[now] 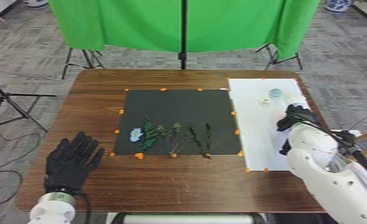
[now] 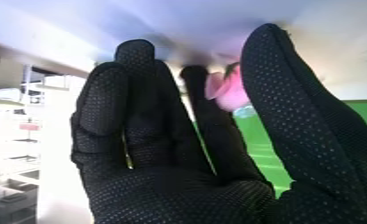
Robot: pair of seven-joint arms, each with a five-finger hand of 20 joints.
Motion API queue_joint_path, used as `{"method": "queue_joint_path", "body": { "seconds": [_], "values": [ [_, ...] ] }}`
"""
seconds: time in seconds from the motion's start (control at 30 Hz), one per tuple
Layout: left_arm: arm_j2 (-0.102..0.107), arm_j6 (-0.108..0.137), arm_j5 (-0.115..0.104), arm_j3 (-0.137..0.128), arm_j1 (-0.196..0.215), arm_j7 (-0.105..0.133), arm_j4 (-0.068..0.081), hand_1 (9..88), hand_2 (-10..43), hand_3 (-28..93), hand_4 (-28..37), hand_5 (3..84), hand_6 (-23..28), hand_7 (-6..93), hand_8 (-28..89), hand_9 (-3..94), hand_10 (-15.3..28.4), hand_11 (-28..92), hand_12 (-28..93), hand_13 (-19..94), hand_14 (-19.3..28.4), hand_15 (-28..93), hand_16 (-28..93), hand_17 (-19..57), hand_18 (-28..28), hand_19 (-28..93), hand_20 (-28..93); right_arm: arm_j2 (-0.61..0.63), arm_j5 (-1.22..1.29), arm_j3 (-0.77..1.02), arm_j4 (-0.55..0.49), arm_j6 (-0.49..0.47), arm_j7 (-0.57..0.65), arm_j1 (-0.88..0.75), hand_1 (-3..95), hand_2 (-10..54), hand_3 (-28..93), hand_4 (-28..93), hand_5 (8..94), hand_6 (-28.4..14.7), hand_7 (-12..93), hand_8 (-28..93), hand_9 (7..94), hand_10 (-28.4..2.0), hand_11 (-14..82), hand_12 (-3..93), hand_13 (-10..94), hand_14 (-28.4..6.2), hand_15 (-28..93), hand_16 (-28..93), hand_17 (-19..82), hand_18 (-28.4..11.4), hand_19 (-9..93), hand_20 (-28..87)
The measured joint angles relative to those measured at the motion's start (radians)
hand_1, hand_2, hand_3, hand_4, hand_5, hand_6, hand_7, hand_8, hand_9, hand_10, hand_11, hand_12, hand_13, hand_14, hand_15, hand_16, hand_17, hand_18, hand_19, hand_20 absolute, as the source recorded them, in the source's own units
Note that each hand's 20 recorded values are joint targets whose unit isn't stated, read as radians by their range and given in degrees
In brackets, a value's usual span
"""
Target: Arrange flowers
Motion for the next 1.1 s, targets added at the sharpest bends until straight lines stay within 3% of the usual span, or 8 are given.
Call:
{"method": "queue_joint_path", "body": {
  "seconds": [0.3,0.4,0.47,0.57,0.67,0.93,1.1],
  "values": [
    [-0.001,0.004,-0.046,0.0,-0.005,0.001,-0.004,33.8,12.8,74,-28.3,45.7,7.8,25.8,-13,41.0,14.7,34,12,34,15.0,54,-7,-3.4,15.3,44,19,-0.007,-0.009,-0.016,0.0,0.065,0.002,0.0,44.5,-8.2,74,-23,61.3,-7.2,14,-9,66.7,-19.8,27.8,23.5,55,-17.9,61,25,32,-26.4,85,32],
    [-0.001,0.005,-0.05,0.0,-0.005,0.003,-0.004,33.6,12.9,74,-28.3,45.8,7.8,25.9,-13,41.0,14.8,34,12,34,15.1,54,-7,-3.4,15.3,44,19,-0.008,-0.008,-0.016,0.0,0.065,0.002,0.0,44.0,-7.3,72,-23,62.1,-7.0,15,-8,68.0,-19.5,29.6,24.4,56,-17.6,61,25,32,-26.3,85,32],
    [-0.001,0.006,-0.051,0.0,-0.005,0.003,-0.005,33.5,13.0,74,-28.3,45.9,7.8,25.9,-13,41.0,14.9,34,12,34,15.1,54,-7,-3.4,15.3,44,19,-0.009,-0.001,-0.017,0.002,0.066,0.004,0.004,45.0,-3.1,71,-26,63.9,-6.1,17,-7,69.4,-18.9,30.7,24.8,58,-17.1,60,25,32,-26.1,85,32],
    [-0.001,0.008,-0.053,0.001,-0.005,0.005,-0.005,33.2,13.4,74,-28.3,46.0,7.8,26.0,-13,41.0,14.9,34,12,34,15.1,54,-7,-3.4,15.4,44,19,-0.01,0.01,-0.021,0.008,0.07,0.004,0.014,50.3,2.0,64,-28,67.8,-5.1,20,6,72.9,-17.7,31.8,25.6,60,-16.0,58,26,32,-25.6,85,32],
    [-0.001,0.01,-0.053,0.001,-0.006,0.005,-0.005,33.1,13.5,74,-28.3,46.0,7.8,26.0,-13,41.1,14.9,34,12,34,15.1,54,-7,-3.4,15.3,44,19,-0.01,0.006,-0.03,0.013,0.089,0.003,0.024,56.7,5.9,56,-28,71.2,-3.8,22,10,74.9,-16.5,31.2,26.1,62,-14.8,56,27,32,-24.5,84,33],
    [-0.002,0.013,-0.055,0.001,-0.008,0.003,-0.006,32.9,13.6,74,-28.3,45.9,7.7,26.1,-13,41.2,14.9,34,12,34,15.1,55,-7,-3.3,15.3,44,19,-0.007,-0.037,-0.066,0.026,0.229,-0.008,0.007,64.5,7.2,48,-28,72.4,-3.3,25,17,76.2,-15.4,30.3,26.6,63,-13.3,55,28,32,-23.0,83,35],
    [-0.002,0.015,-0.056,0.001,-0.01,0.002,-0.006,32.8,13.6,74,-28.3,45.9,7.7,26.0,-13,41.1,14.9,34,12,34,15.1,55,-7,-3.4,15.3,44,19,-0.001,-0.055,-0.054,-0.002,0.24,-0.019,-0.029,60.4,6.6,55,-28,72.9,-3.4,25,19,76.9,-15.4,30.4,26.6,64,-13.5,55,28,33,-23.5,83,36]
  ]
}}
